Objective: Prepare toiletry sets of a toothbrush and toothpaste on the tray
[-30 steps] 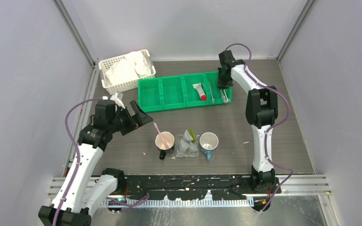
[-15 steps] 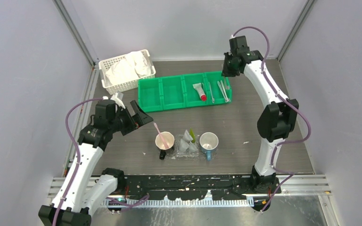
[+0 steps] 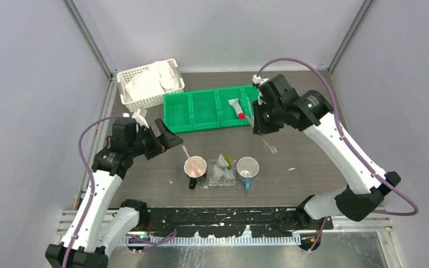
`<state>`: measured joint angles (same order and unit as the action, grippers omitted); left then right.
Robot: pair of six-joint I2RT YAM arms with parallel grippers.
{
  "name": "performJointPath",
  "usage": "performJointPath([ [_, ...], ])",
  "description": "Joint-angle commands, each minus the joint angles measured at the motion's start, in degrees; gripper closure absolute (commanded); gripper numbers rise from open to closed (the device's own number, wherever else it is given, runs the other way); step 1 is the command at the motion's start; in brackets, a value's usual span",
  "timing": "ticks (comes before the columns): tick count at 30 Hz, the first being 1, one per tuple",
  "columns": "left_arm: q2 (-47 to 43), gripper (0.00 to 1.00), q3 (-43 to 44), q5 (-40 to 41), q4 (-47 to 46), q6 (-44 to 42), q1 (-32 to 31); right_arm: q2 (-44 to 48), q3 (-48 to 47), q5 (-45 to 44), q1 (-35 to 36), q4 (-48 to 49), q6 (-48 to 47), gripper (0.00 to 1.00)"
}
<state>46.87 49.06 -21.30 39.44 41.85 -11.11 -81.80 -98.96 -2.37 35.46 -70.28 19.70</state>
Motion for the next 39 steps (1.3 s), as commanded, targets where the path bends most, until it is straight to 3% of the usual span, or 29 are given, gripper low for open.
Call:
performJointPath([
  [1,-2.17,0.06,2.93,-2.36,-1.22,0.8,0.39,3.45,5.36,-6.04,4.01,-11.98,3.54,0.95],
  [7,-4.59,0.05,2.36,-3.9,-1.02,1.55,0.39,9.17,11.89,-5.43,6.85,-19.55,6.22,0.95],
  [14,-4.55,0.05,2.24,-4.8,0.66,-0.27,0.39,7.2,3.39,1.58,8.82,-29.28,6.33,0.95],
  [17,-4.97,0.05,0.79,-5.51,-0.25,0.05,0.39,4.02,0.9,6.61,10.84,-29.47,7.02,0.95],
  [27,-6.1,0.05,-2.26,-6.2,-0.44,-1.18,0.39,-3.24,4.48,7.46,16.62,-29.43,7.74,0.98],
  [39,-6.0,0.05,-3.96,-6.64,-1.29,-1.76,0.39,-7.27,6.58,1.64,16.65,-29.36,7.55,0.99],
])
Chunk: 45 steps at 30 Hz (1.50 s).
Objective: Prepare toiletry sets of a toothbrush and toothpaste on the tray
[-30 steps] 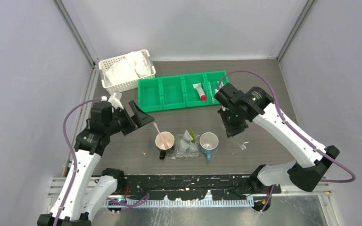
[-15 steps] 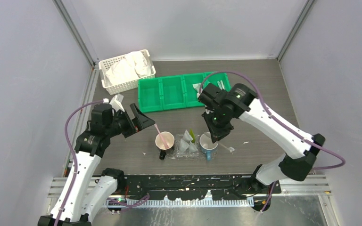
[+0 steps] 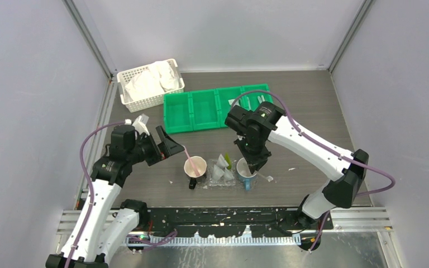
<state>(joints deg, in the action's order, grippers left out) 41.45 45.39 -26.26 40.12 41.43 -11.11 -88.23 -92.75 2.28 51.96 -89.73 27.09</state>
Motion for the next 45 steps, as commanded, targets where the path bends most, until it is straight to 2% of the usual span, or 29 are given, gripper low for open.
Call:
performJointPath([
  [1,-0.7,0.05,-0.42,-1.73,-2.02,-1.27,0.39,-1.19,0.38,-4.96,0.11,-9.93,0.53,0.99],
  [8,-1.37,0.05,-1.15,-1.78,-2.02,-1.23,0.39,-2.47,1.87,-7.56,-2.28,-8.55,-0.17,0.99],
  [20,-1.88,0.05,-1.5,-1.64,-1.7,-1.35,0.39,-4.77,8.05,-1.51,-3.19,-2.38,-2.68,0.99],
  [34,-1.62,0.05,-2.48,-1.24,-2.06,-1.42,0.39,-9.7,7.91,1.29,-3.22,1.14,-5.01,0.99],
  [45,-0.56,0.05,-2.58,-0.73,-2.51,-1.61,0.39,-13.23,2.18,-0.24,-3.78,1.31,-6.43,0.99],
])
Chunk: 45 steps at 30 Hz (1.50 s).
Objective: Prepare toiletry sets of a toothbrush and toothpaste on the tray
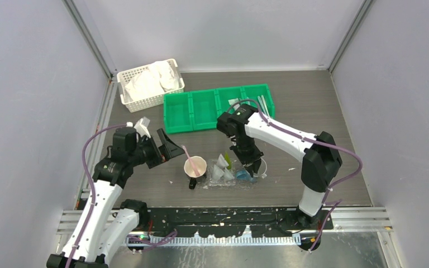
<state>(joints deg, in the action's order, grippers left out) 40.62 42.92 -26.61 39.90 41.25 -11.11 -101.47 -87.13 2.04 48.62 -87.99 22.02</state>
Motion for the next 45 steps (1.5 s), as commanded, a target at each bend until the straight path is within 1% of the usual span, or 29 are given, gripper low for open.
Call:
performJointPath([
  [1,0.39,0.05,-0.19,-0.37,-2.34,-1.44,0.39,-0.16,-3.88,-0.14,-0.54,-0.36,-1.38,0.98],
  [3,0.63,0.05,-0.29,-0.29,-2.53,-1.44,0.39,-0.4,-4.6,-0.44,-0.77,-0.35,-1.46,0.96],
  [5,0.89,0.05,-0.38,-0.21,-2.57,-1.53,0.39,-0.44,-4.96,-0.92,-1.17,-0.26,-1.46,0.86],
  [7,1.11,0.05,-0.38,-0.11,-2.6,-1.57,0.41,-0.16,-4.99,-1.26,-1.58,-0.09,-1.54,0.85],
  [8,1.2,0.05,-0.38,-0.11,-2.62,-1.68,0.39,0.07,-4.93,-1.46,-1.78,-0.08,-1.6,0.79],
  [10,1.42,0.05,-0.38,-0.02,-2.68,-1.7,0.39,0.57,-4.73,-1.72,-2.06,0.0,-1.54,0.73],
  [11,1.54,0.05,-0.3,0.07,-2.68,-1.7,0.39,1.01,-4.59,-1.77,-2.37,0.08,-1.54,0.64],
  [12,1.67,0.05,-0.21,0.09,-2.77,-1.66,0.4,1.27,-4.54,-1.78,-2.62,0.14,-1.55,0.5],
  [13,1.78,0.05,-0.16,0.07,-2.83,-1.68,0.4,1.47,-4.66,-1.78,-2.89,0.18,-1.58,0.46],
  [15,1.92,0.05,0.18,0.36,-2.69,-1.7,0.47,2.11,-5.63,-4.61,-3.43,0.27,-1.53,0.35],
  [17,1.91,0.05,0.59,0.56,-2.36,-1.75,0.44,2.6,-7.2,-4.82,-4.2,0.14,-1.52,0.34],
  [21,1.62,0.05,2.12,2.01,-0.15,-2.5,0.42,4.99,-15.39,-9.42,-5.18,0.36,-1.18,0.34],
  [23,1.3,0.05,3.19,2.78,0.97,-2.75,0.43,8.45,-18.69,-12.73,-6.0,3.88,-0.45,0.34],
  [25,0.53,0.05,4.56,3.29,1.82,-2.8,0.45,13.06,-19.74,-14.4,-9.51,8.04,1.26,0.33],
  [27,-1.05,0.04,6.17,3.94,2.35,-2.48,0.43,20.24,-14.8,-14.24,-13.29,16.54,2.84,0.31],
  [29,-2.78,0.02,8.3,4.76,3.4,-2.43,0.43,29.66,-6.11,-13.43,-17.86,25.25,5.14,0.24],
  [30,-3.57,0.01,9.72,5.35,4.49,-2.61,0.4,33.64,-1.59,-11.74,-20.19,29.11,6.16,0.23],
  [31,-4.26,0.0,10.98,6.12,5.71,-2.77,0.4,36.95,3.24,-10.11,-22.45,32.2,7.07,0.17],
  [33,-5.44,0.0,13.15,6.52,8.17,-3.27,0.4,42.73,12.26,-6.55,-25.11,36.99,7.83,0.15],
  [36,-8.87,0.0,13.65,6.67,11.15,-2.91,0.39,48.47,23.69,-2.96,-25.75,40.93,8.16,0.15],
  [37,-10.32,0.0,12.9,6.53,11.51,-2.31,0.39,49.99,26.4,-1.15,-25.79,41.38,8.39,0.15],
  [39,-14.01,0.0,10.13,6.44,11.73,-0.23,0.44,53.81,31.88,-0.27,-25.77,43.13,9.49,0.15],
  [41,-17.79,0.0,6.78,6.49,12.72,1.94,0.39,57.95,36.15,-0.26,-25.86,44.18,11.28,0.15],
  [45,-24.48,0.0,0.88,7.37,16.53,4.7,0.4,65.46,41.23,0.94,-25.74,44.61,12.91,0.16],
])
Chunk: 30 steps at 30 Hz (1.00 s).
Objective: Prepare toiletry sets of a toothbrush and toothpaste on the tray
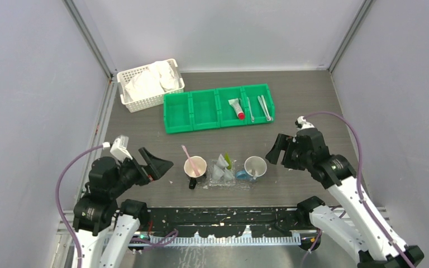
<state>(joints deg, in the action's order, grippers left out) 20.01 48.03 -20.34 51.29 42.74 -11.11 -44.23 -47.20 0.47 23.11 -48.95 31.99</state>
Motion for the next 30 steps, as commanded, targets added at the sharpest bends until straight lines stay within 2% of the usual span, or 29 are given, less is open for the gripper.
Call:
performJointPath([
  [1,-5.19,0.0,-5.15,0.93,6.04,3.49,0.39,9.1,2.52,3.65,-0.2,6.67,3.26,0.16],
  [6,-8.63,0.0,-3.34,2.7,12.3,2.33,0.39,8.25,4.56,3.96,-0.25,7.78,4.98,0.15],
  [11,-8.49,0.0,-0.75,5.25,13.16,-1.39,0.39,7.23,5.97,3.45,-0.24,11.2,3.65,0.01],
  [14,-6.66,0.0,-0.89,7.81,8.28,-2.33,0.4,6.73,5.87,-4.89,-0.21,12.75,1.33,0.0],
  [18,-2.64,0.0,-3.32,9.63,-5.75,-3.26,0.39,5.27,5.19,-12.98,-0.23,16.27,-0.2,0.0],
  [21,0.83,0.0,-3.4,15.58,-9.75,-7.31,0.39,4.91,5.09,-17.3,-0.2,20.13,-1.66,0.0],
  [26,4.1,0.0,-8.18,23.37,-18.42,-12.85,0.39,5.49,7.17,-20.41,-0.22,30.7,-5.2,0.0],
  [30,6.35,0.0,-11.81,25.46,-24.1,-10.63,0.39,2.7,9.37,-21.36,-0.21,36.99,-6.33,0.0],
])
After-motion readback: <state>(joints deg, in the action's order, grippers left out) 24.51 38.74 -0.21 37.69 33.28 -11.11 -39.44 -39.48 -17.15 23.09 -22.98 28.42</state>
